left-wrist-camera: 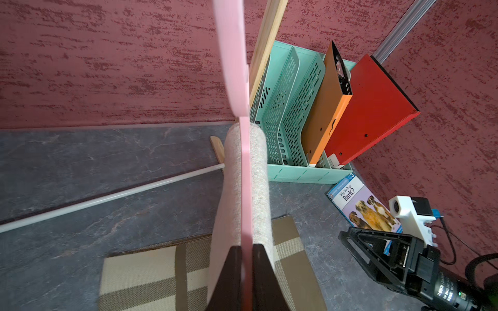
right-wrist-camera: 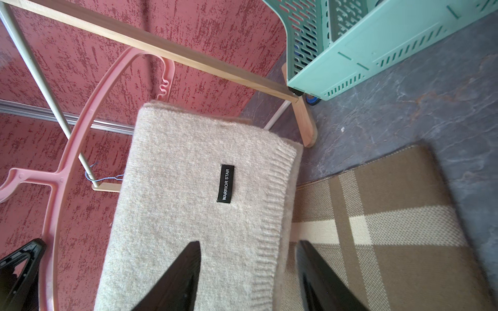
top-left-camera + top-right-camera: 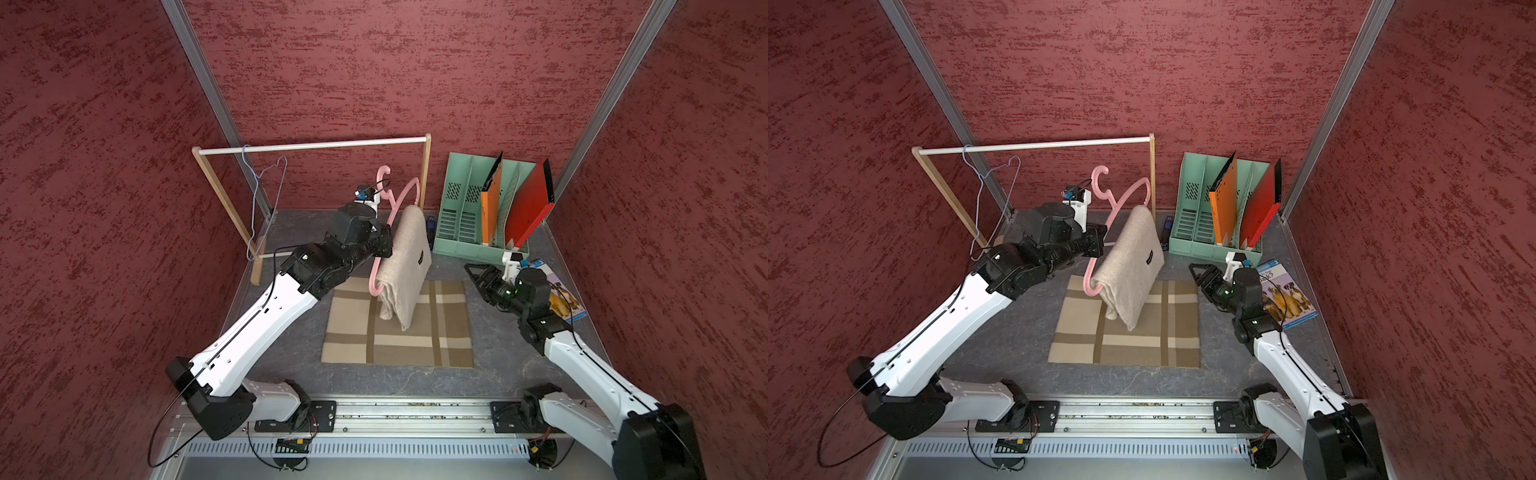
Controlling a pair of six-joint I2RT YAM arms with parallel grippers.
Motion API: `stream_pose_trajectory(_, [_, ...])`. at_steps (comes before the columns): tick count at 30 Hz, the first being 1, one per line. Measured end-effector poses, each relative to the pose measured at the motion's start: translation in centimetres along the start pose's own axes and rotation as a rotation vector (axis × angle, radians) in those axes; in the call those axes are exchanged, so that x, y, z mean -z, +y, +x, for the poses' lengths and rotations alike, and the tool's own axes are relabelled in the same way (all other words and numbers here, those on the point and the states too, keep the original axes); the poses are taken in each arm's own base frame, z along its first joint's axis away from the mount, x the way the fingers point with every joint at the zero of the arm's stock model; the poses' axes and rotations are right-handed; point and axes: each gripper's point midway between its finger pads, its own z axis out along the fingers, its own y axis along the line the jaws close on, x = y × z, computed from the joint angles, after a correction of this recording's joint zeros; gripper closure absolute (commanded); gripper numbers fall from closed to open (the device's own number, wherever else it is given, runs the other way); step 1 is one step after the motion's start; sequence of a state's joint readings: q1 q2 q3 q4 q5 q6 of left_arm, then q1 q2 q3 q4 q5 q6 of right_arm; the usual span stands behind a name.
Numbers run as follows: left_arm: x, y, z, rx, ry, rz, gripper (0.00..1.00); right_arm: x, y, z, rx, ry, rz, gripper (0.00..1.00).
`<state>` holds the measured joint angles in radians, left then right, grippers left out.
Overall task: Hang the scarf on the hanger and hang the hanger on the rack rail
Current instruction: Place the hanger at the clothesline.
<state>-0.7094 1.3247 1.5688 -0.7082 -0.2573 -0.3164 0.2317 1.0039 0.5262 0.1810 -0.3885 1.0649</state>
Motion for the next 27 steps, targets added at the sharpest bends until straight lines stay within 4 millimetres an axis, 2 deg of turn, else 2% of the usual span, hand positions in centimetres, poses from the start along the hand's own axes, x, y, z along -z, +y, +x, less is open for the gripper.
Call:
stream_pose_trajectory(3, [0.7, 0.4, 0.2, -0.016, -0.013, -0.021, 1.00, 0.0, -0.1, 0.0, 0.000, 0.000, 0.001, 0.38])
stream_pose_trajectory(11, [2.2, 2.7, 2.6, -0.037, 0.006, -0.099, 1.00, 0.1, 0.0, 0.0, 0.003, 0.000, -0.002, 0.38])
stream_pose_trajectory(15, [2.6, 3.2, 2.2, -0.041, -0.011, -0.123, 1.00, 0.2, 0.1, 0.0, 0.005, -0.001, -0.005, 0.38])
stream_pose_trajectory(20, [2.9, 3.2, 0.8, -0.047, -0.041, -0.137, 1.00, 0.2, 0.1, 0.1, 0.006, -0.002, -0.005, 0.38])
stream_pose_trajectory(27, [2.0, 3.4, -1.2, -0.058, -0.064, -0.163, 1.00, 0.3, -0.2, 0.2, 0.003, 0.001, 0.000, 0.37])
